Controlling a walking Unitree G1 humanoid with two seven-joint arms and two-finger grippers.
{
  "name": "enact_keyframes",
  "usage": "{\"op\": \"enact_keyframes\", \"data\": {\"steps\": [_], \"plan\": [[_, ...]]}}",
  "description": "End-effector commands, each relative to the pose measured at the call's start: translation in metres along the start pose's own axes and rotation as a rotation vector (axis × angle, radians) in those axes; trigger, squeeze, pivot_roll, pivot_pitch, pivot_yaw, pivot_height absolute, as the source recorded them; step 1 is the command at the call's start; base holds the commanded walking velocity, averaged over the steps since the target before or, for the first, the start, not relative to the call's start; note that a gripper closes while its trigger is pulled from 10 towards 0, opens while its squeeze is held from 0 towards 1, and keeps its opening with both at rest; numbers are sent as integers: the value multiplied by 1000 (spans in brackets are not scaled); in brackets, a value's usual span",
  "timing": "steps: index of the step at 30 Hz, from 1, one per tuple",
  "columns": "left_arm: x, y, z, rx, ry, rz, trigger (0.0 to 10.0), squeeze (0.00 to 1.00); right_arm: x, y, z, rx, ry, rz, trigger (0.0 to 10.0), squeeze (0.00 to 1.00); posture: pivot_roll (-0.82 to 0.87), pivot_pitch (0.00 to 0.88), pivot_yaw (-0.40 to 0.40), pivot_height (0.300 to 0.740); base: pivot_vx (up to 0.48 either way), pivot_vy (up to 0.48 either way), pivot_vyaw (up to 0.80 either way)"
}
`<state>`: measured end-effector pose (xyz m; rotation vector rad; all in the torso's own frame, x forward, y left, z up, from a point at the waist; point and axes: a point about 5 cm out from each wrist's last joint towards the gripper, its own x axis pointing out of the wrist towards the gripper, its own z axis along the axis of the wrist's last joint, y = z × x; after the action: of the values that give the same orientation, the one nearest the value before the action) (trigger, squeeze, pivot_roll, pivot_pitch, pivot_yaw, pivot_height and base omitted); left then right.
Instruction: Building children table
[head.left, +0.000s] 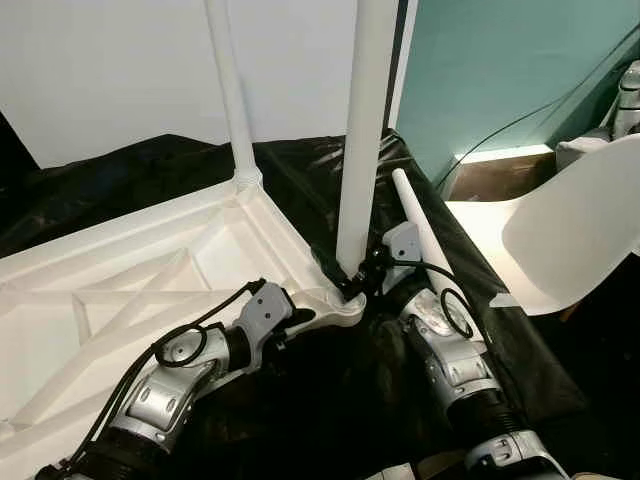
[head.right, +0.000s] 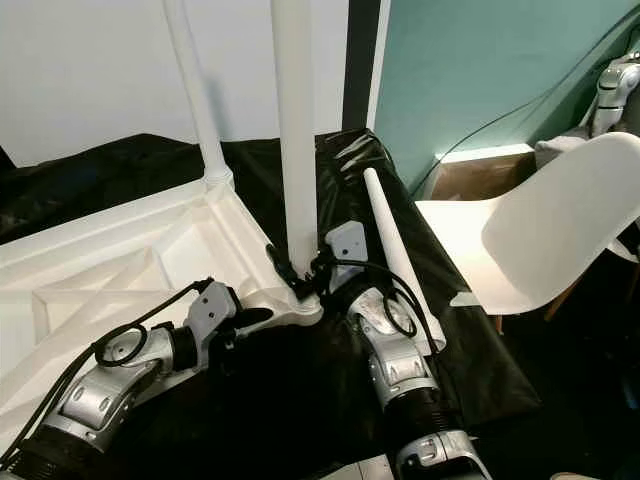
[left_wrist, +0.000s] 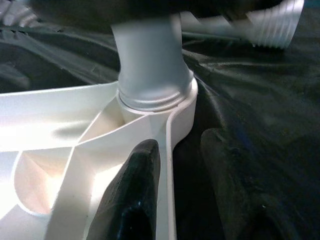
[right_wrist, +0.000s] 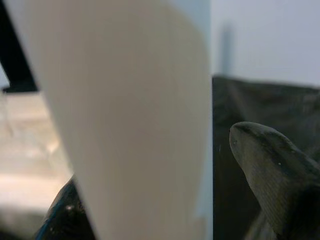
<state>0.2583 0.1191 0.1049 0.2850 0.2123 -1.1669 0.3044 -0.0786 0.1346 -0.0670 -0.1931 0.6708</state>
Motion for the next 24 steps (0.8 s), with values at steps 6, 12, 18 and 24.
{"op": "enact_keyframes", "data": {"steps": [6, 12, 18, 24], "plan": [[6, -6, -11, -46, -19, 7, 10000, 0, -23, -13, 0, -19, 166, 27, 10000, 0, 48, 0, -15, 740, 0, 0, 0], [10, -7, -12, -28, -10, 0, 10000, 0, -44, -20, 8, -33, 245, 58, 10000, 0, 13, 0, -3, 740, 0, 0, 0], [14, -5, -10, -11, -16, -8, 10000, 0, -58, -21, 7, -51, 287, 125, 0, 0, -13, 0, 3, 740, 0, 0, 0], [16, -3, -9, 2, -19, -8, 10000, 0, -64, -14, 9, -32, 336, 232, 0, 0, -14, 0, -4, 740, 0, 0, 0]]}}
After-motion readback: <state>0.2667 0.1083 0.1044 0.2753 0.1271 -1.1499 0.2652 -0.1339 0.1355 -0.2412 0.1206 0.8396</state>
